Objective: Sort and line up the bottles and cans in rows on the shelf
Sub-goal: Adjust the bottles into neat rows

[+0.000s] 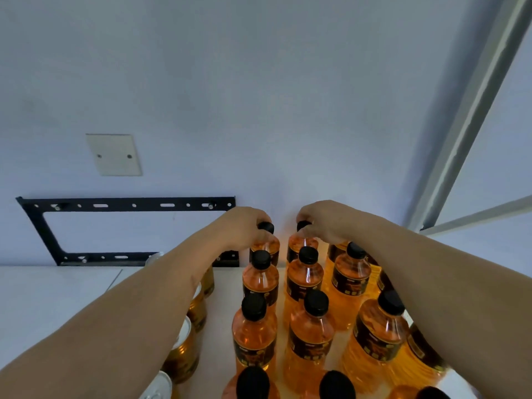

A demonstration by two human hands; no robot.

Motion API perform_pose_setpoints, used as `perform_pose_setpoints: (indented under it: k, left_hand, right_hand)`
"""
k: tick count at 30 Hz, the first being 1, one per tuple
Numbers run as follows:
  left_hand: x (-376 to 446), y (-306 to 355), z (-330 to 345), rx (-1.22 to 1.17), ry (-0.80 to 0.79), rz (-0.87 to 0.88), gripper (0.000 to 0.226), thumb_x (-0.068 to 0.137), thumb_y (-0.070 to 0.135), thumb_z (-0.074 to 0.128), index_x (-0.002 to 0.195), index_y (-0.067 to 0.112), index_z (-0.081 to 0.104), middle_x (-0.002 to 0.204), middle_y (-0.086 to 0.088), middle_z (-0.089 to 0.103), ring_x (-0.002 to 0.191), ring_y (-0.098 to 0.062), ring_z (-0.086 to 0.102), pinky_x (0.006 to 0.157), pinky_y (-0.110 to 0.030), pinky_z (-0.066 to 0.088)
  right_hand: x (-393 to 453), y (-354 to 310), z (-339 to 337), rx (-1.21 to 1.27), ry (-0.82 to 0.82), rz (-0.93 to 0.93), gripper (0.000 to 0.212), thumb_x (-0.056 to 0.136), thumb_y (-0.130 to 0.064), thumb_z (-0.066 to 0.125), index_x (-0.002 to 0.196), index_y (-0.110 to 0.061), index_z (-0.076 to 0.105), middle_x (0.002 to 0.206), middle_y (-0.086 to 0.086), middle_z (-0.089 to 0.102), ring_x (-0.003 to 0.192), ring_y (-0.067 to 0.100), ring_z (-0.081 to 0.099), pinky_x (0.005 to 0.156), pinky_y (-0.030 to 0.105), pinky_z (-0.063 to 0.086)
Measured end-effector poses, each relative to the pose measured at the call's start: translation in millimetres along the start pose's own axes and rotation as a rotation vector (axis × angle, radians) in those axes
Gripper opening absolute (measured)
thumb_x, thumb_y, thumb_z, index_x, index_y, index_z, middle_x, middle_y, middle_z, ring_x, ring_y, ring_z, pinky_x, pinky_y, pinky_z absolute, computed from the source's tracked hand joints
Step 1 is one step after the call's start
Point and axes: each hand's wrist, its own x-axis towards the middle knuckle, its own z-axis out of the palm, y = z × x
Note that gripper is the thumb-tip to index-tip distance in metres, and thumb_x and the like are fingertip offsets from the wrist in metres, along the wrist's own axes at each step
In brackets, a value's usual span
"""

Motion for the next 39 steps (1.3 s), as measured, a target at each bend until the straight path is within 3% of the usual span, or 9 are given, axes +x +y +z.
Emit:
perform_pose_setpoints:
  k: [5, 12, 16, 20, 24, 27, 33, 37, 39]
  left_hand:
    - [2.3, 2.6, 0.6, 0.035, 0.004, -0.031, 0.046, 0.092, 0.042, 0.061, 0.133, 0.022, 0.055, 0.125, -0.001, 0.062, 0.109, -0.017, 0.057, 0.088, -0.028, 0.044]
    - [6.4, 10.7, -2.5, 0.038, -0.052, -0.042, 0.049, 0.092, 0.043, 0.062, 0.135, 0.022, 0.052, 0.132, -0.001, 0.059, 0.114, -0.018, 0.056, 0.096, -0.032, 0.046]
    - [8.7, 17.9, -5.4, 0.039, -0.099, -0.020, 0.056, 0.092, 0.043, 0.061, 0.142, 0.021, 0.046, 0.143, 0.000, 0.051, 0.127, -0.018, 0.049, 0.104, -0.032, 0.039]
    - [18.4, 33.5, -11.1, -0.018, -0.139, 0.028, 0.056, 0.094, 0.042, 0.059, 0.144, 0.022, 0.043, 0.142, 0.001, 0.051, 0.126, -0.017, 0.048, 0.102, -0.031, 0.039]
    - [33.4, 59.7, -12.3, -0.016, -0.135, 0.130, 0.057, 0.096, 0.045, 0.055, 0.146, 0.023, 0.041, 0.144, 0.001, 0.049, 0.129, -0.017, 0.046, 0.103, -0.030, 0.035]
    - [46.3, 83.3, -7.2, 0.043, -0.154, 0.206, 0.057, 0.097, 0.046, 0.052, 0.147, 0.022, 0.039, 0.147, 0.001, 0.046, 0.131, -0.018, 0.043, 0.100, -0.026, 0.031]
    - [72.8, 115.4, 10.7, 0.123, -0.223, 0.261, 0.061, 0.098, 0.049, 0.048, 0.150, 0.022, 0.033, 0.147, -0.001, 0.047, 0.133, -0.020, 0.042, 0.104, -0.029, 0.031]
    - [80.0, 127.3, 21.0, 0.201, -0.228, 0.306, 0.058, 0.099, 0.046, 0.047, 0.149, 0.018, 0.037, 0.147, -0.004, 0.047, 0.132, -0.022, 0.043, 0.105, -0.032, 0.032]
    - [83.0, 129.7, 24.0, 0.233, -0.204, 0.330, 0.050, 0.100, 0.043, 0.047, 0.142, 0.016, 0.047, 0.139, -0.006, 0.054, 0.123, -0.023, 0.049, 0.097, -0.032, 0.037]
  right_hand:
    - [-7.0, 4.9, -3.0, 0.014, -0.010, -0.039, 0.035, 0.097, -0.039, 0.057, 0.125, -0.018, 0.059, 0.118, 0.003, 0.062, 0.106, 0.021, 0.054, 0.084, 0.030, 0.042]
    - [-9.0, 1.4, -2.7, 0.002, -0.013, -0.071, 0.044, 0.096, -0.042, 0.058, 0.133, -0.018, 0.057, 0.129, 0.004, 0.060, 0.116, 0.022, 0.053, 0.093, 0.032, 0.042]
    - [-13.9, 5.8, -5.3, 0.020, -0.029, -0.056, 0.053, 0.099, -0.042, 0.053, 0.144, -0.016, 0.046, 0.141, 0.004, 0.053, 0.127, 0.023, 0.048, 0.103, 0.035, 0.038]
    - [-24.4, 23.3, -19.3, 0.116, 0.003, -0.017, 0.050, 0.099, -0.038, 0.054, 0.144, -0.018, 0.047, 0.144, 0.002, 0.052, 0.129, 0.020, 0.047, 0.106, 0.034, 0.036]
    - [-40.7, 62.2, -30.8, 0.087, 0.109, 0.132, 0.047, 0.099, -0.039, 0.053, 0.142, -0.018, 0.049, 0.144, 0.003, 0.051, 0.129, 0.022, 0.047, 0.105, 0.033, 0.035]
    - [-50.4, 88.2, -22.8, 0.031, 0.092, 0.255, 0.047, 0.099, -0.040, 0.054, 0.141, -0.020, 0.050, 0.145, 0.005, 0.049, 0.130, 0.024, 0.047, 0.104, 0.033, 0.037]
    - [-55.5, 105.8, -7.8, 0.012, 0.118, 0.335, 0.047, 0.099, -0.032, 0.055, 0.142, -0.015, 0.049, 0.142, 0.006, 0.052, 0.128, 0.025, 0.049, 0.103, 0.033, 0.039]
    - [-55.7, 108.9, -8.9, -0.029, 0.121, 0.362, 0.034, 0.098, -0.029, 0.055, 0.126, -0.011, 0.062, 0.119, 0.008, 0.064, 0.107, 0.023, 0.058, 0.085, 0.027, 0.043]
    - [-56.6, 110.6, -8.5, -0.014, 0.132, 0.376, 0.032, 0.098, -0.031, 0.056, 0.121, -0.010, 0.065, 0.114, 0.008, 0.066, 0.102, 0.022, 0.060, 0.082, 0.026, 0.045]
